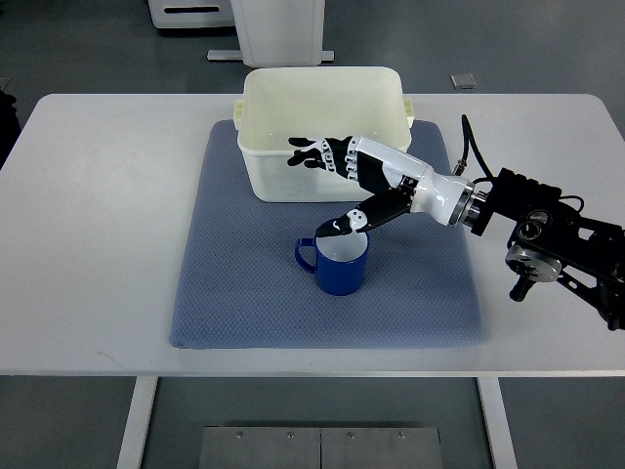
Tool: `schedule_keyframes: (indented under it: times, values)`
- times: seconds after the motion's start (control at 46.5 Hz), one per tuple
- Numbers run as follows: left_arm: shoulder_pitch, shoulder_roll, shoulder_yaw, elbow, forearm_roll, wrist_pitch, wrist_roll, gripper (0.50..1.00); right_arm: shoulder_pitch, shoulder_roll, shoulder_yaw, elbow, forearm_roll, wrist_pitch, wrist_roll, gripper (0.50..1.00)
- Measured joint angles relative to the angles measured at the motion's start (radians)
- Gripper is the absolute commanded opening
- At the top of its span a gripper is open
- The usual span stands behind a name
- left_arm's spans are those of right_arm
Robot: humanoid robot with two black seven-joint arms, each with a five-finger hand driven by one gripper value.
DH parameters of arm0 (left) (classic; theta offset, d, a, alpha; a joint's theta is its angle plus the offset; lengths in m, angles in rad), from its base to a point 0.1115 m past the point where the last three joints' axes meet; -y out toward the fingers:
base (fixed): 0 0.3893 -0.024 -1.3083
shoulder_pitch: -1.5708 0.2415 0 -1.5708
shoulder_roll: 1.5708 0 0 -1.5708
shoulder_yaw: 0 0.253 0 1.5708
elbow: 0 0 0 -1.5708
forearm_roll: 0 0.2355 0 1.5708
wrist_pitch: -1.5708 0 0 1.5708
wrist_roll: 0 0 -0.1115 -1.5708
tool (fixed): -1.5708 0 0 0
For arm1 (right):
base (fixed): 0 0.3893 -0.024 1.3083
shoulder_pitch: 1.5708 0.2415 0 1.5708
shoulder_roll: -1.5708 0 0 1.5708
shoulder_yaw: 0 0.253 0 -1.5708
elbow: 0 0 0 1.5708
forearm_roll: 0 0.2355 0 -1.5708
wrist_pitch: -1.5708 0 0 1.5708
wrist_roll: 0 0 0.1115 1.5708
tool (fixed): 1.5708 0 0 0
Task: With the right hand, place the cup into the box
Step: 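Reach the right hand over the blue mug toward its rim, then close the right hand fingers around the blue mug's body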
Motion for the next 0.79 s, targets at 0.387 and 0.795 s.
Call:
schedule_keyframes:
  times: [0.387,0.795]
  values:
    - [0.000,0.000,0.000,0.000,0.000,0.000,0.000,1.000,-0.006,0.014,-0.113,-0.083,0.000,-0.034,0.029,0.993]
    - [0.000,0.000,0.000,0.000,0.000,0.000,0.000,1.000,-0.007,0.019,-0.159,-0.116,0.000,-0.037,0.048,0.995]
